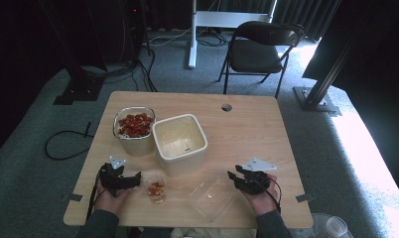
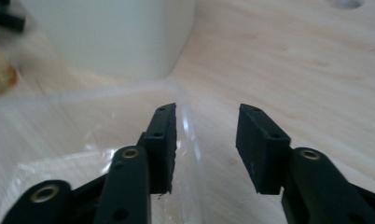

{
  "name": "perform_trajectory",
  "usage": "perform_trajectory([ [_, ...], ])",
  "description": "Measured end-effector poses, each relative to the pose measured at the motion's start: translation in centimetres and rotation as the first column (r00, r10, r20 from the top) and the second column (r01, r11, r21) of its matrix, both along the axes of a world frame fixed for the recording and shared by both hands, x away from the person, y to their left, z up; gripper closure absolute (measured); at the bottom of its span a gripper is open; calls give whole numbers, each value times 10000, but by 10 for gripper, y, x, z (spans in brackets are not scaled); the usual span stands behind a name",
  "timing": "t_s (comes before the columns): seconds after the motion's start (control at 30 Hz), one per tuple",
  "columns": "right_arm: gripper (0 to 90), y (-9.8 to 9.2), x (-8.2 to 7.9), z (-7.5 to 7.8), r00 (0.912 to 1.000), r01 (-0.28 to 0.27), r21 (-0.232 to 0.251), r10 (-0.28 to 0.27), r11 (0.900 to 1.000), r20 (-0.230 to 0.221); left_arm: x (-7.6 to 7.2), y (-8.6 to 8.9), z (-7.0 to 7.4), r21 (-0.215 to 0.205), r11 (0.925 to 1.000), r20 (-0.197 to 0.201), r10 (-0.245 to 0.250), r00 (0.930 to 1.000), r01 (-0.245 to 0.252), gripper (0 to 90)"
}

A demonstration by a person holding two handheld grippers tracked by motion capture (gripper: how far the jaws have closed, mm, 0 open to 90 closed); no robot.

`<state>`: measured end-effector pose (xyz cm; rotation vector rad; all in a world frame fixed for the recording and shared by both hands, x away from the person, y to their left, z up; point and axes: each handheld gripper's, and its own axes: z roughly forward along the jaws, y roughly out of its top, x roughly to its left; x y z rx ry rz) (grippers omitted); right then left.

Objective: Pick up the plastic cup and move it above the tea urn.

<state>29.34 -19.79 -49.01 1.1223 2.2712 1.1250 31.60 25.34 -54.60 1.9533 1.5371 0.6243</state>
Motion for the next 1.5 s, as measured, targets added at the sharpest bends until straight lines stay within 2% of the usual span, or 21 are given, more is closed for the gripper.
perform_trajectory([
  [0.1,684,5,6,-7,9983,-341,-281,327,9990,-489,0,0,0,-1,10000,0,1,10000,-1,23],
  [0.13,752,6,7,-8,9977,-287,-478,257,9984,-633,0,0,0,-2,10000,0,2,10000,-2,23],
  [0.17,752,6,7,-8,9977,-287,-478,257,9984,-633,0,0,0,-2,10000,0,2,10000,-2,23],
  [0.2,822,5,8,-9,9975,-163,-502,128,9986,-694,0,0,0,-2,10000,0,1,10000,-1,23],
  [0.23,843,4,9,-9,9976,38,-541,-75,9985,-683,0,0,0,-2,10000,0,0,10000,0,23],
  [0.37,857,-5,10,-10,9924,937,-207,-950,9954,-783,0,0,0,-1,10000,1,0,10000,0,23],
  [0.47,858,-7,11,-10,9909,1076,-150,-1084,9941,-792,0,0,0,-3,10000,0,2,10000,-2,23],
  [0.5,864,-13,10,-8,9891,1249,130,-1235,9921,-801,0,0,0,0,10000,0,1,10000,-1,23],
  [0.63,869,-18,9,-2,9881,1389,345,-1362,9897,-719,0,0,0,0,10000,-1,0,10000,0,23],
  [0.77,877,-26,8,11,9871,1516,827,-1466,9850,-637,0,0,0,0,10000,-1,0,10000,0,23],
  [0.8,878,-31,8,19,9876,1528,1122,-1477,9819,-526,0,0,0,-1,10000,-2,1,10000,-1,23],
  [0.83,878,-31,8,19,9876,1528,1122,-1477,9819,-526,0,0,0,-1,10000,-1,0,10000,0,23],
  [1.03,879,-42,10,44,9835,1803,1139,-1808,9770,-58,0,0,0,-1,10000,-1,1,10000,-1,23],
  [1.1,879,-44,11,46,9822,1864,1145,-1877,9758,4,0,0,0,-3,10000,-1,1,10000,-1,23],
  [1.23,880,-55,17,66,9756,2115,1442,-2176,9667,278,0,0,0,-2,10000,1,2,10000,-2,23],
  [1.27,879,-59,19,76,9721,2208,1501,-2299,9637,462,0,0,0,2,10000,-5,-1,10000,1,23],
  [1.3,879,-59,19,76,9721,2208,1501,-2299,9637,462,0,0,0,4,10000,-7,-5,10000,5,23],
  [1.33,879,-63,21,86,9692,2275,1620,-2394,9602,576,0,0,0,-1,10000,1,-1,10000,1,23],
  [1.43,880,-64,22,90,9685,2283,1669,-2412,9592,615,0,0,0,-2,10000,9,3,10000,-3,23],
  [1.5,880,-69,25,106,9640,2344,1775,-2521,9558,842,0,0,0,-3,10000,-8,-1,10000,1,23],
])
